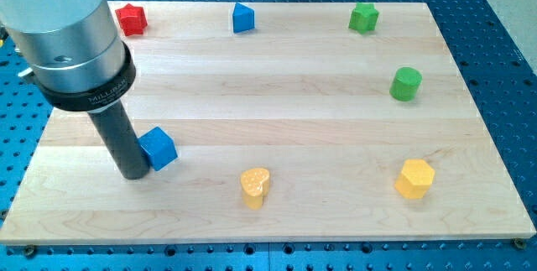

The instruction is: Move your hand towards the red circle

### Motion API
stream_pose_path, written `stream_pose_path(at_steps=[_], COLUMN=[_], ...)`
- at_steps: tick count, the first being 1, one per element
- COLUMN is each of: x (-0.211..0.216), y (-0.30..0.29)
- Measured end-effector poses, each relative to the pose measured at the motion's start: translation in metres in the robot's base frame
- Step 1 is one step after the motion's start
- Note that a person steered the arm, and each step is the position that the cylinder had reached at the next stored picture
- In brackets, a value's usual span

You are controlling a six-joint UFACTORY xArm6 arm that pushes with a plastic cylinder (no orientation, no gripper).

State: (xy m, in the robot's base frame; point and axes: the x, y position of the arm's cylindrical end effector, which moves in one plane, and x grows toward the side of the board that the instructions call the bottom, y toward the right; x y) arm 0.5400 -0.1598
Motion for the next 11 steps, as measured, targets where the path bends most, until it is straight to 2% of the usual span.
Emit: stream_pose_path(at_steps=[3, 5, 6, 11], x=[0.004, -0.028, -0.048, -0.048], y=[-0.01, -0.082, -0.085, -0.093])
